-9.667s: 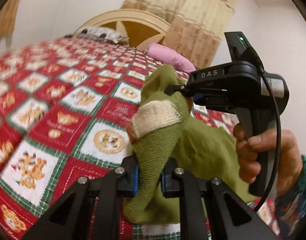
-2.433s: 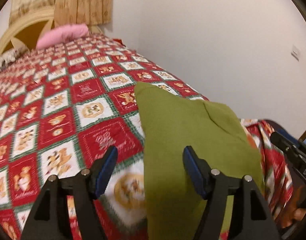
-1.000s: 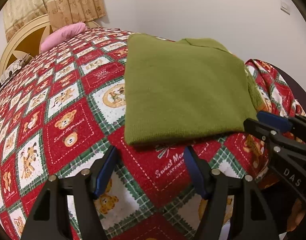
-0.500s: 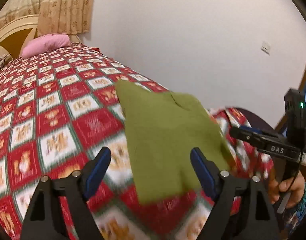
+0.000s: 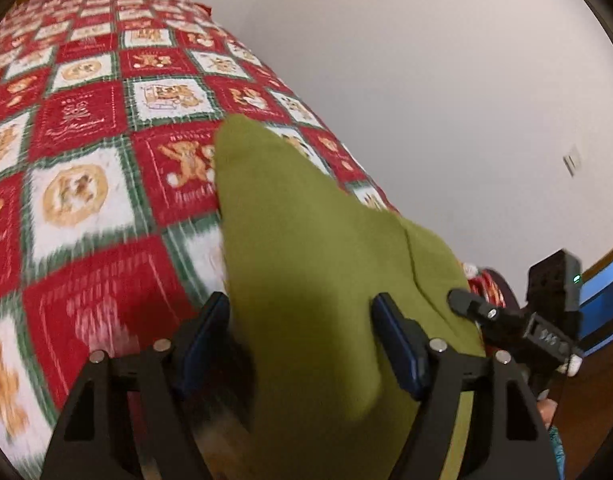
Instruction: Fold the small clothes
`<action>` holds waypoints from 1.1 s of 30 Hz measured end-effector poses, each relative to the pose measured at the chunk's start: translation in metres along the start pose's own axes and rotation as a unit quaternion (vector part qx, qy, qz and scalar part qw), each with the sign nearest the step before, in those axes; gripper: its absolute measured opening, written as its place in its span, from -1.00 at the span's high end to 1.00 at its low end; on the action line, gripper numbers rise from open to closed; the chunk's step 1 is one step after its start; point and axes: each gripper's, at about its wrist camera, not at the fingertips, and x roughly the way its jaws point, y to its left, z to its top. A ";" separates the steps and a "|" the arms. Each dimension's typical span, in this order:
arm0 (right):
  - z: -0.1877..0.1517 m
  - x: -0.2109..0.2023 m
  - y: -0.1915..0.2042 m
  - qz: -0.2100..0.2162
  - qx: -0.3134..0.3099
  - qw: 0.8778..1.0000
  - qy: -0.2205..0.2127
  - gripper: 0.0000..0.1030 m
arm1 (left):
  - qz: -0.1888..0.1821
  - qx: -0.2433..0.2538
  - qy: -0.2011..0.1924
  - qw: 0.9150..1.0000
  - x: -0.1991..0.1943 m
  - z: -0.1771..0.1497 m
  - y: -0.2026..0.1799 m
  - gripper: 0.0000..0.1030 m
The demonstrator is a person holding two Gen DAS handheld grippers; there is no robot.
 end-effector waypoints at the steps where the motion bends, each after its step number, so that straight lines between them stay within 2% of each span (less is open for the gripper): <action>1: 0.005 0.006 -0.002 0.008 0.004 1.000 0.005 -0.37 | -0.010 -0.009 0.003 1.000 0.004 0.007 0.005 -0.47; 3: 0.013 0.016 -0.003 0.025 0.003 1.000 0.006 -0.37 | -0.038 -0.027 0.016 0.999 0.015 0.020 0.013 -0.47; 6: 0.018 0.027 0.012 -0.009 -0.048 0.999 0.017 0.04 | -0.059 -0.023 0.028 0.998 0.025 0.030 0.015 -0.46; 8: 0.018 0.027 0.025 -0.026 -0.086 0.996 0.012 0.26 | -0.054 0.005 0.025 0.998 0.024 0.032 0.006 -0.11; 9: 0.018 0.025 0.035 -0.043 -0.113 0.993 0.005 0.32 | -0.054 0.018 0.023 0.998 0.023 0.032 0.001 0.26; 10: 0.020 0.023 0.046 -0.055 -0.140 0.989 -0.005 0.37 | -0.053 0.026 0.019 0.998 0.023 0.032 -0.002 0.31; 13: 0.021 0.008 0.072 -0.049 -0.195 0.978 -0.046 0.42 | -0.054 0.050 -0.022 0.997 0.007 0.033 -0.012 0.48; 14: 0.023 0.005 0.079 -0.053 -0.213 0.974 -0.062 0.42 | -0.044 0.065 -0.042 0.996 0.001 0.034 -0.018 0.48; 16: 0.025 0.006 0.089 -0.083 -0.244 0.962 -0.090 0.43 | -0.003 0.093 -0.074 0.993 -0.007 0.036 -0.028 0.48; 17: 0.027 0.013 0.089 -0.096 -0.248 0.960 -0.091 0.43 | 0.026 0.109 -0.086 0.990 -0.005 0.038 -0.033 0.47; 20: 0.033 0.045 0.078 -0.144 -0.253 0.954 -0.069 0.44 | 0.075 0.112 -0.070 0.988 0.012 0.037 -0.033 0.47; 22: 0.038 0.051 0.068 -0.145 -0.230 0.961 -0.058 0.44 | 0.101 0.100 -0.060 0.988 0.024 0.034 -0.024 0.43; 24: 0.041 0.056 0.062 -0.152 -0.220 0.962 -0.047 0.41 | 0.111 0.083 -0.047 0.989 0.030 0.033 -0.018 0.28; 26: 0.044 0.056 0.059 -0.165 -0.216 0.961 -0.042 0.26 | 0.118 0.070 -0.033 0.990 0.031 0.040 -0.016 0.13; 28: 0.048 0.049 0.055 -0.182 -0.203 0.961 -0.041 -0.13 | 0.132 0.072 -0.025 0.988 0.027 0.043 -0.017 -0.10; 29: 0.048 0.041 0.051 -0.182 -0.192 0.963 -0.044 -0.15 | 0.136 0.075 -0.028 0.987 0.020 0.042 -0.019 -0.13; 32: 0.043 -0.003 0.043 -0.150 -0.142 0.976 -0.073 -0.18 | 0.126 0.084 -0.054 0.987 -0.011 0.029 -0.016 -0.30; 33: 0.037 -0.022 0.041 -0.125 -0.132 0.980 -0.081 -0.19 | 0.119 0.082 -0.059 0.988 -0.020 0.024 -0.014 -0.37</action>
